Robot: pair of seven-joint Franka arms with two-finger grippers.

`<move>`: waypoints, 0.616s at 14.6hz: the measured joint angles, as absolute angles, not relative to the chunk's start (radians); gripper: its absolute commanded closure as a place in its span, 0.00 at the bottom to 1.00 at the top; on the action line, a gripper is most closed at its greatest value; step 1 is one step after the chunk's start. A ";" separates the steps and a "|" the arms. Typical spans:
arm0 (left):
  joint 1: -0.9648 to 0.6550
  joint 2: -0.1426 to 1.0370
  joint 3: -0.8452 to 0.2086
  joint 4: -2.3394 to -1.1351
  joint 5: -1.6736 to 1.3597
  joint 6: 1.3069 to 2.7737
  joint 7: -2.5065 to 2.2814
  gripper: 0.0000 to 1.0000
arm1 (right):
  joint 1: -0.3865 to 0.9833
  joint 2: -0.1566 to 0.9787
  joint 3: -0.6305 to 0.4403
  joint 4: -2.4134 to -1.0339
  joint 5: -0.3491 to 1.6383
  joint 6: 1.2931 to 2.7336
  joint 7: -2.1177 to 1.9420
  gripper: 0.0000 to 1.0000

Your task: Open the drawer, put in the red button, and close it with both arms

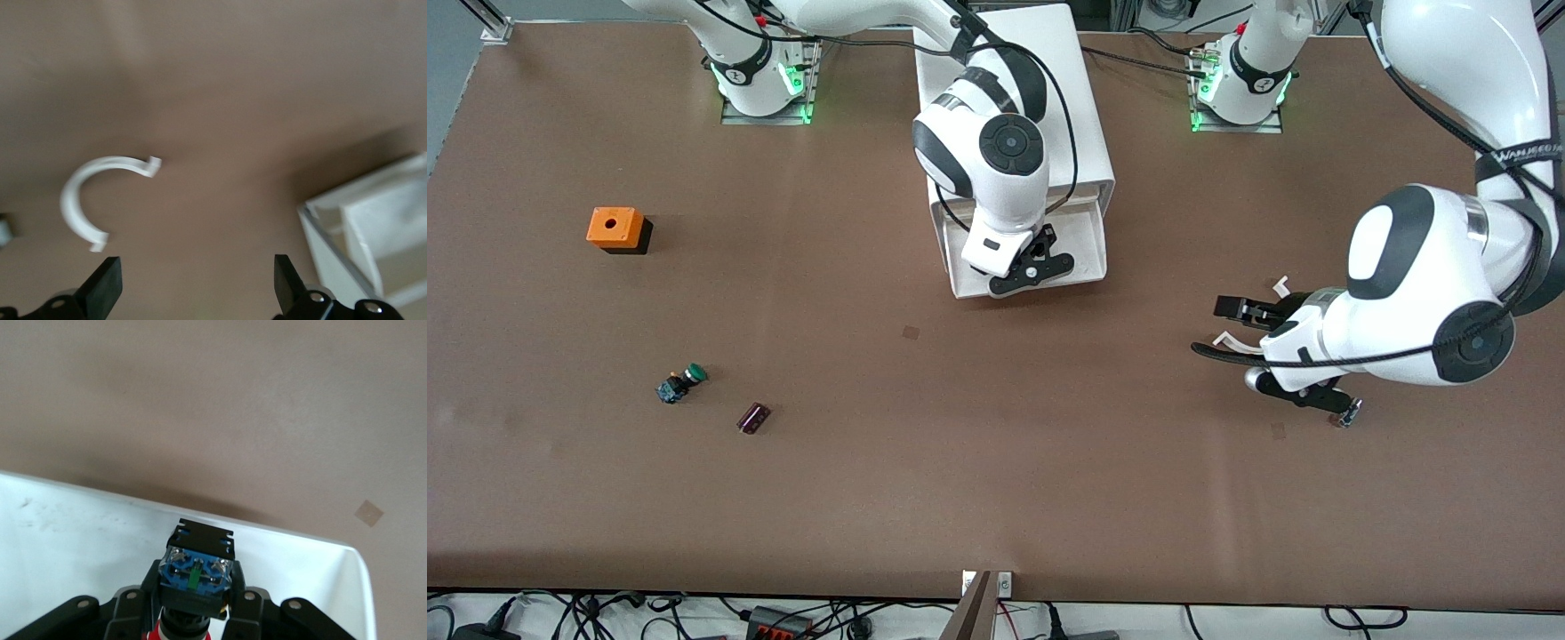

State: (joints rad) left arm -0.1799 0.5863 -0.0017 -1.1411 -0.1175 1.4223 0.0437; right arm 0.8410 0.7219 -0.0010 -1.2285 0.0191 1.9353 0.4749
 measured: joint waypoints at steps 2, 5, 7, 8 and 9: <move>-0.191 0.586 -0.002 -1.092 -0.064 1.452 0.030 0.00 | 0.849 0.729 -0.001 -1.229 0.019 1.935 0.477 1.00; -0.191 0.587 0.000 -1.081 -0.053 1.462 -0.024 0.00 | 0.850 0.732 -0.001 -1.228 0.019 1.935 0.478 0.07; -0.191 0.589 0.000 -1.081 -0.053 1.464 -0.047 0.00 | 0.851 0.733 -0.001 -1.228 0.022 1.931 0.483 0.00; -0.191 0.590 0.000 -1.081 -0.053 1.465 -0.053 0.00 | 0.852 0.733 -0.001 -1.228 0.028 1.930 0.497 0.00; -0.191 0.591 0.000 -1.081 -0.053 1.466 -0.055 0.00 | 0.852 0.733 -0.001 -1.225 0.034 1.930 0.509 0.00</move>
State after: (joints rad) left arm -0.1908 0.5908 0.0000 -1.0814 -0.0534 1.4664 -0.0549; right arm 0.8519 0.7325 -0.0011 -1.2247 0.0337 1.9299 0.5092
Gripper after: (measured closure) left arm 0.000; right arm 0.352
